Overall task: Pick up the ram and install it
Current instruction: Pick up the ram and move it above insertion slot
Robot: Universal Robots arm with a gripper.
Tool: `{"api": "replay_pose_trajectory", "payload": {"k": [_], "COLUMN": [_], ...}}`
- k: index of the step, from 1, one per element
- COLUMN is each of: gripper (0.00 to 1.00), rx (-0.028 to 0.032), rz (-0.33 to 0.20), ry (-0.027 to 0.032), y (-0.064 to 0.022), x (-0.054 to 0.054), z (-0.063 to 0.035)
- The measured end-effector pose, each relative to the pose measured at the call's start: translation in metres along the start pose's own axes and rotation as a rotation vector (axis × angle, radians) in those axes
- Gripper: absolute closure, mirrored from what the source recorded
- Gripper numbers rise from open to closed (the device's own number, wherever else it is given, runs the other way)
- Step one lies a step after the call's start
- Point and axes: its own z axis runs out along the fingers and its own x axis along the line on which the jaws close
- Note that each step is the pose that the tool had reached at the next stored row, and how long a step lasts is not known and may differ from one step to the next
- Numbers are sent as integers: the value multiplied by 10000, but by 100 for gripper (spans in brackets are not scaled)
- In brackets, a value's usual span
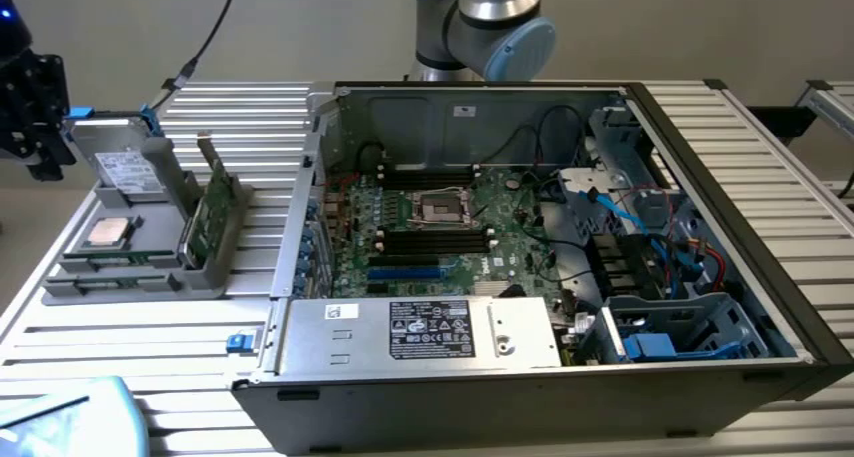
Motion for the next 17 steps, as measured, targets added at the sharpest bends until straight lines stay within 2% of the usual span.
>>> {"api": "replay_pose_trajectory", "payload": {"k": [7,13,15,17], "gripper": [69,69,69,69], "rx": [125,185,270,395], "rz": [-154,-527,-551,-548], "ry": [7,27,13,-31], "y": [5,22,31,36], "x": [2,10,42,84], "z": [88,166,184,196]}}
